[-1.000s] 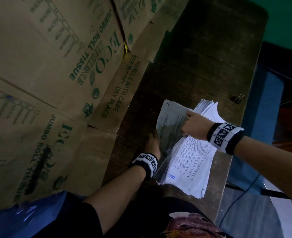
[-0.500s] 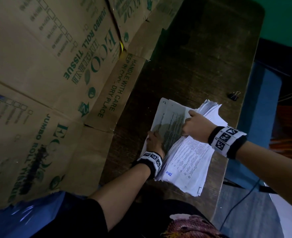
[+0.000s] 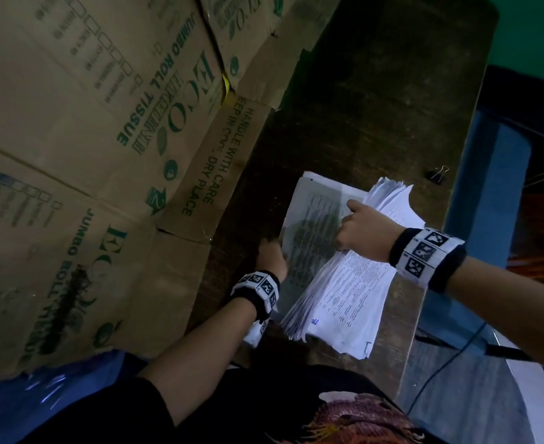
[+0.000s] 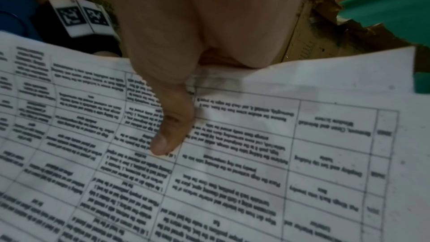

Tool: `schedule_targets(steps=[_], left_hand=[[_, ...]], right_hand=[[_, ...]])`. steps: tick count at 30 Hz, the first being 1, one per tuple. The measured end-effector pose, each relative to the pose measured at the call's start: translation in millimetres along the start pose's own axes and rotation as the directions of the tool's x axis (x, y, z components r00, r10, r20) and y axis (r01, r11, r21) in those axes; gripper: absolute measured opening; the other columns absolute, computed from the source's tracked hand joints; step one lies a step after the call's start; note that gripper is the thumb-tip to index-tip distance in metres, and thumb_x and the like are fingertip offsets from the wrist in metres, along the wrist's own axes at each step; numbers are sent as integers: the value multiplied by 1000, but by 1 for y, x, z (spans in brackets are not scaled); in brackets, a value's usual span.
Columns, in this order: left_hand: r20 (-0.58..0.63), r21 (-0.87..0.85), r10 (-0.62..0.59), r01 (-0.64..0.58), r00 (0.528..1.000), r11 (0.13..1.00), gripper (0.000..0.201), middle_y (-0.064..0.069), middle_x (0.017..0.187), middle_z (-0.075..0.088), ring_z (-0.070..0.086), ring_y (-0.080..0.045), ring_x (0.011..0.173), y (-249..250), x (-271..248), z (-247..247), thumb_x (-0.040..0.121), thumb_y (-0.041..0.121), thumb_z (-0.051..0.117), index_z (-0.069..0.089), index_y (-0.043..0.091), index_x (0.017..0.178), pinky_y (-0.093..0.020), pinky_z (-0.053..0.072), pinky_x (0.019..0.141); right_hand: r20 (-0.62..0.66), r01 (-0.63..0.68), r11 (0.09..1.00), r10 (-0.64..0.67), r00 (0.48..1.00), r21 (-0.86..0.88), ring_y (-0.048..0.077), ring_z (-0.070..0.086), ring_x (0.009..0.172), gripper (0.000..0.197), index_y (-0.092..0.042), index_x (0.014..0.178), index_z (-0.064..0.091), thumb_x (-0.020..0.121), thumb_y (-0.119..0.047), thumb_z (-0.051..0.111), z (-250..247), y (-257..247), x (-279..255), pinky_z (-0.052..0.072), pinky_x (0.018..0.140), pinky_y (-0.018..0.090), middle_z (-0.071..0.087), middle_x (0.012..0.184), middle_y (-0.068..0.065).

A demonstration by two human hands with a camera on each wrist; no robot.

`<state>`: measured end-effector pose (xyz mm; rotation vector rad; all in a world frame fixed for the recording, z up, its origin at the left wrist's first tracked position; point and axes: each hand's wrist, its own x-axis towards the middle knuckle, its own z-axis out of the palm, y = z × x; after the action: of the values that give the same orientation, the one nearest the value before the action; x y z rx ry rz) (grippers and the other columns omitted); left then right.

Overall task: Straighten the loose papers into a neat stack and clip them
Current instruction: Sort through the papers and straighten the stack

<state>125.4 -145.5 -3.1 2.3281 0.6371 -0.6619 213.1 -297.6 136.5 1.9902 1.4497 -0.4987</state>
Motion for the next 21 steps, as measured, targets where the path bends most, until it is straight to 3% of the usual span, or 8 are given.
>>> schedule_targets(steps=[4,7,11,15,17,19,21], left_hand=[[-56,-51,-19,16,998,999,34,-20,134,36,49,-39,114,-10,3,0,88,1,57,49,3,121,-44,44,99],[-43,-97,-22,18,999,995,56,-21,133,43,47,-39,121,-10,3,-1,84,6,68,40,5,133,-46,44,100],[-58,-103,72,-77,996,992,54,-17,133,49,49,-34,123,-8,3,-1,84,6,69,47,7,133,-40,43,104],[-69,-126,132,-140,989,982,41,-18,133,46,52,-33,117,-8,3,1,96,6,50,49,10,136,-31,46,98],[-90,-150,152,-164,984,975,38,-17,129,53,56,-29,110,-8,3,2,96,6,49,54,10,133,-21,45,86],[-75,-204,157,-170,985,964,39,-13,126,60,60,-22,105,-9,2,3,94,2,51,57,12,131,-18,46,86],[-48,-274,157,-165,986,947,41,-11,125,62,61,-17,103,-7,1,2,92,0,54,58,12,131,-9,40,85]], right_hand=[[22,13,1000,-13,1000,5,18,59,79,17,-26,96,69,94,-19,53,-1,0,-1,28,90,34,70,88,-4],[30,14,1000,-15,999,16,18,61,83,21,-26,98,69,94,-14,52,-4,3,-5,30,91,34,70,90,-4],[51,-3,1000,2,999,25,17,61,90,24,-25,105,68,95,-12,51,-12,4,-10,28,97,34,70,98,-3],[44,-14,999,12,999,44,17,63,94,31,-27,108,69,94,-8,49,-12,7,-15,25,101,35,71,101,-3],[52,-13,999,11,999,50,17,63,93,32,-28,110,68,94,-7,49,-9,9,-16,26,96,34,71,103,-4],[68,-21,999,20,998,25,17,63,87,31,-28,107,68,93,-7,49,-6,10,-16,24,86,32,71,100,-5],[71,-16,1000,17,997,-9,17,63,86,29,-28,105,68,93,-8,50,-3,12,-17,24,84,31,71,98,-5]])
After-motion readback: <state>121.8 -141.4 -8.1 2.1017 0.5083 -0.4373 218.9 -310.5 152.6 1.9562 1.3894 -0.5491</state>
